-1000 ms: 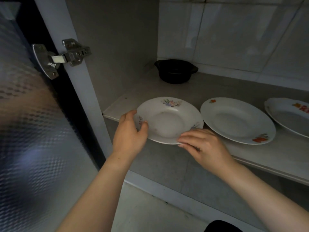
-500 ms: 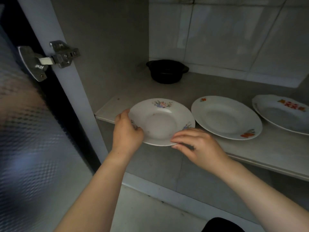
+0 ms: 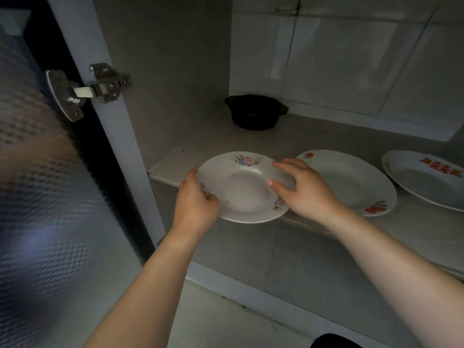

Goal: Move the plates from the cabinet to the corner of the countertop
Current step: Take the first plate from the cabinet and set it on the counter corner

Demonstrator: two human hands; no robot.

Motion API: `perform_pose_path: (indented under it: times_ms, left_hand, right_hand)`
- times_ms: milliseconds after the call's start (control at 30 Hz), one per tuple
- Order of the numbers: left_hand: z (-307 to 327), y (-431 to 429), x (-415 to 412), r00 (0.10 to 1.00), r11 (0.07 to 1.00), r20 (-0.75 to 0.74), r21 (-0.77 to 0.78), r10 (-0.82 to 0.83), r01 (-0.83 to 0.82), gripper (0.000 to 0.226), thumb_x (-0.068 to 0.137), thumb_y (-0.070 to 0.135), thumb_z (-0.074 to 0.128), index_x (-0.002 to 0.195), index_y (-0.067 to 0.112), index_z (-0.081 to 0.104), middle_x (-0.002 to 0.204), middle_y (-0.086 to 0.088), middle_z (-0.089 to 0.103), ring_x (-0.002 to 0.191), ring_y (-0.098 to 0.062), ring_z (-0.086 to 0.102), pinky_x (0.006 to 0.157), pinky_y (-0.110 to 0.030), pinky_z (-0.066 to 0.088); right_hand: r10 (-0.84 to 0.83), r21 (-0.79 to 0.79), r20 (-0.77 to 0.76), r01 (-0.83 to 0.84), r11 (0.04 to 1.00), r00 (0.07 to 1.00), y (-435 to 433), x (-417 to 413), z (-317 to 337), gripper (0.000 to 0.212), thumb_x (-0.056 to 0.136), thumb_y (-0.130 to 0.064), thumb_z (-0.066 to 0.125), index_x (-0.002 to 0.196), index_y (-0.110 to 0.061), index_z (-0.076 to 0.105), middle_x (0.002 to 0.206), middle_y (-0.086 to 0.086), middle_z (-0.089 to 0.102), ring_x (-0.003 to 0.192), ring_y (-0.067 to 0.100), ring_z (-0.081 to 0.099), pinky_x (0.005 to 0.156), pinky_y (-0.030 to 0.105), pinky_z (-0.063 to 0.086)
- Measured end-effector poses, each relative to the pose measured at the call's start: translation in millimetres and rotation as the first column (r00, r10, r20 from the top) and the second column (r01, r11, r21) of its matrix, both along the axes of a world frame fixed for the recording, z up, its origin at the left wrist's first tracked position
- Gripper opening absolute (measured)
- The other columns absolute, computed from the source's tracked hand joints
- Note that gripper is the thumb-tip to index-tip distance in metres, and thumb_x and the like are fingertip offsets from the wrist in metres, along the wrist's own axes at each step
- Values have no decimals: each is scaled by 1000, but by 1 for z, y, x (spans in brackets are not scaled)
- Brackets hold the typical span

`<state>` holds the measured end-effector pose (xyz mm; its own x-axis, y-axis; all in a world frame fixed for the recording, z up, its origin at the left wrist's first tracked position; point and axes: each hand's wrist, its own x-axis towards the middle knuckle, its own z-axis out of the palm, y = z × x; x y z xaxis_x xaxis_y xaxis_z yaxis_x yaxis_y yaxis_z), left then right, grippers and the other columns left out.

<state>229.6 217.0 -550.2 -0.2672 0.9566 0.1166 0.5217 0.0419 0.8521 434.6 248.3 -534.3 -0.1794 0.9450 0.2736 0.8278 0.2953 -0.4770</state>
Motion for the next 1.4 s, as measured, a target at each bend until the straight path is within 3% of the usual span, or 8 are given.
perform_pose_path:
  times_ms: [200, 567, 800, 933, 1100, 1233, 1400]
  left_hand:
    - [5, -6, -8, 1000, 1000, -9, 12, 1, -1, 50, 83, 2, 51, 131, 15, 45, 126, -10, 56, 114, -27, 54, 80, -24, 37]
    - [5, -13, -15, 998, 999, -41, -21, 39, -40, 47, 84, 2, 52, 130, 14, 46, 127, -9, 55, 117, -30, 51, 82, -27, 36]
    - [3, -11, -16, 991, 998, -132, -58, 19, -27, 47, 84, 5, 52, 130, 15, 46, 131, -12, 49, 117, -33, 50, 90, -35, 40]
    - [6, -14, -15, 988, 999, -152, -44, -26, 20, 44, 80, 8, 49, 122, 19, 50, 122, -12, 56, 111, -33, 54, 93, -45, 47]
    - [4, -20, -16, 984, 998, -177, -68, -21, 9, 45, 80, 2, 50, 122, 16, 51, 123, -11, 56, 113, -31, 53, 85, -27, 39]
    - [9, -31, -19, 987, 998, -156, -57, -31, 22, 41, 80, 2, 52, 118, 18, 56, 112, -2, 61, 106, -23, 56, 75, -23, 35]
    - [18, -47, -27, 977, 997, -214, -82, -25, 8, 47, 81, 4, 55, 125, 20, 54, 119, -6, 62, 111, -27, 55, 76, -20, 33]
  right_hand:
    - [-41, -57, 38, 43, 997, 998, -4, -6, -5, 54, 86, -34, 61, 136, -20, 45, 148, 2, 36, 134, 19, 36, 108, 23, 25]
    - [-97, -16, -41, 96, 995, 994, -11, -17, -14, 61, 81, -16, 68, 136, -8, 44, 143, 6, 44, 130, 20, 41, 101, 12, 21]
    - [-149, -36, -94, 146, 989, 984, -14, -17, -20, 60, 79, -18, 69, 135, -14, 47, 125, 9, 51, 115, 23, 50, 84, 12, 27]
    - [-174, -42, -175, 169, 985, 969, -24, -19, -21, 59, 78, -14, 69, 133, -18, 49, 118, 9, 54, 109, 24, 54, 85, 17, 33]
    - [-197, -67, -265, 186, 980, 944, -36, -20, -21, 58, 77, -9, 69, 131, -17, 51, 116, 7, 54, 107, 23, 55, 88, 21, 37]
    - [-202, -96, -283, 181, 979, 938, -49, -22, -20, 58, 76, -8, 70, 130, -16, 52, 113, 5, 53, 107, 25, 56, 96, 29, 43]
    - [-200, -93, -282, 181, 979, 938, -63, -25, -16, 57, 73, -6, 70, 127, -18, 56, 103, -2, 49, 103, 23, 57, 86, 20, 37]
